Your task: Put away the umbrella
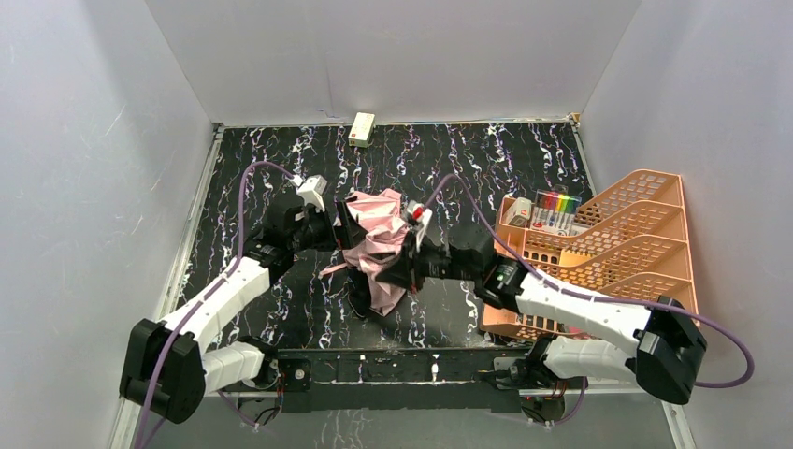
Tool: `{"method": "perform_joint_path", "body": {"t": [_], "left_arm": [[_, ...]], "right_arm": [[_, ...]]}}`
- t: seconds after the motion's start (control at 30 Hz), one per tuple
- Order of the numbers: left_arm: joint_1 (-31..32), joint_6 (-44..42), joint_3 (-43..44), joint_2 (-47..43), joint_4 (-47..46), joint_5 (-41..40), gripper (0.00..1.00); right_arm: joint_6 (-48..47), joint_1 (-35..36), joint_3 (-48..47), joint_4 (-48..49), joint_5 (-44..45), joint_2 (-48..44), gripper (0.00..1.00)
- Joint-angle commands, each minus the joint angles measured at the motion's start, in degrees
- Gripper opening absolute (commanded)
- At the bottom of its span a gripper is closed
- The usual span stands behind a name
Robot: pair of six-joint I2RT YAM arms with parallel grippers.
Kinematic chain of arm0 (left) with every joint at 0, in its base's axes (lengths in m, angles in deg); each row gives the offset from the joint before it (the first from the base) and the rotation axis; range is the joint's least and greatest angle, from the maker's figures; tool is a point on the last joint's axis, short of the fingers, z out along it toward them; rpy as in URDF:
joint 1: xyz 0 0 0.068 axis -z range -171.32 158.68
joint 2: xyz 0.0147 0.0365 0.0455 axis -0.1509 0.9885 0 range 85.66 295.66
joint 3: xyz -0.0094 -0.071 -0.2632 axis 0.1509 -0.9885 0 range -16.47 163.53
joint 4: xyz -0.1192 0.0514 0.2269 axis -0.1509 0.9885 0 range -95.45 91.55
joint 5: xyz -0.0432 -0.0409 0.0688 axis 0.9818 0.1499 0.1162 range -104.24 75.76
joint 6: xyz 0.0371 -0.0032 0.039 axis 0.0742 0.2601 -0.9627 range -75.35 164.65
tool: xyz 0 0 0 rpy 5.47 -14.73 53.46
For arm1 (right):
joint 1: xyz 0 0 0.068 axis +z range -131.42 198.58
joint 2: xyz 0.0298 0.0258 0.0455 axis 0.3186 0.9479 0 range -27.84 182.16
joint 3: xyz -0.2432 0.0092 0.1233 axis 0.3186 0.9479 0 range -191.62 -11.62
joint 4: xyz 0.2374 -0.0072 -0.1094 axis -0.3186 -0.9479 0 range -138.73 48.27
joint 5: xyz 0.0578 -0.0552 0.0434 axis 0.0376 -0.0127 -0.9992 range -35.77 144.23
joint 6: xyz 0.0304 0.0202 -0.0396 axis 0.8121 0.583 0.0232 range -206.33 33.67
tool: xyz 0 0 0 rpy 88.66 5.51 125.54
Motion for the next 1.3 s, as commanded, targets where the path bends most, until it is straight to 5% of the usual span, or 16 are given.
{"method": "perform_joint_path", "body": {"t": [0.0,0.2,0.37,0.77,1.27], "left_arm": [[0.2,-0.5,1.0,-5.8,-0.3,1.2,0.98],[0.1,-2.6,4.4,-13.6,8.1,-7.4,0.98],[-0.1,-4.7,4.9,-19.2,14.4,-11.6,0.98],[-0.1,-5.3,-0.1,-17.7,16.1,-3.1,0.98],[0.1,-0.9,-4.8,-16.1,8.5,2.5,0.98]], "right_arm": [[0.2,-0.1,-9.1,-1.9,6.5,4.5,0.0],[2.5,-2.8,-16.1,0.2,14.8,13.1,0.0],[3.6,-8.6,-19.6,4.5,11.5,20.1,0.0],[-1.5,-19.4,-37.7,8.2,0.2,47.1,0.0],[-1.6,-21.1,-45.8,-7.3,19.6,61.3,0.0]]}}
